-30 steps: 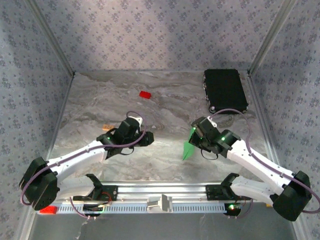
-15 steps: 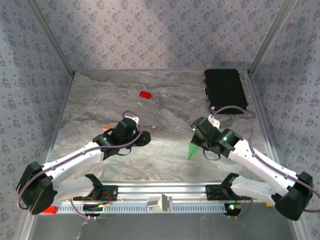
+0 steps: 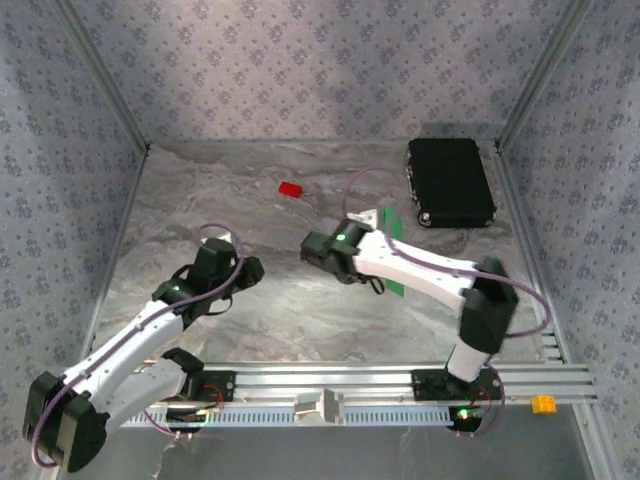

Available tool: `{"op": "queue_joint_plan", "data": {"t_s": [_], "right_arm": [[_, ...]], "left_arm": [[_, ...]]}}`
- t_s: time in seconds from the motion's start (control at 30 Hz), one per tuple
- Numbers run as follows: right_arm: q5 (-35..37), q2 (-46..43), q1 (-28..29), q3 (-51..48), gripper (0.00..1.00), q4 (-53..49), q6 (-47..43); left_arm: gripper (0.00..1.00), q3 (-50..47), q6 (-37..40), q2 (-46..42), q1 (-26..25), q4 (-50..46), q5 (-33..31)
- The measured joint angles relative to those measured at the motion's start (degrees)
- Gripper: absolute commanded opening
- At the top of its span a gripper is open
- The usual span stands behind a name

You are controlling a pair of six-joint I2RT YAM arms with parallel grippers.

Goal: Fold a paper plane with a square sheet of paper (pick it up from the middle)
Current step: Turn over the paper at the center of the table.

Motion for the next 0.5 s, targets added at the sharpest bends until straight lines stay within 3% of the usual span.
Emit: {"op": "queue_joint_plan", "data": {"t_s": [0.13, 0.33, 0.5], "right_arm": [[0.7, 10.8, 2.3, 3.3, 0.07, -0.8, -0.9], [-7.0, 18.2, 4.9, 4.0, 0.13, 12.7, -8.9], [-17.0, 18.0, 4.2, 3.7, 0.34, 26.1, -16.2]], "left_arm": [[0.45, 0.0, 0.0, -4.5, 4.9, -4.4, -1.6], [0.46, 3.6, 0.5, -7.4, 7.2, -12.1, -4.2], [0.49, 5.6, 0.9, -8.2, 7.3, -13.5, -4.0]]}}
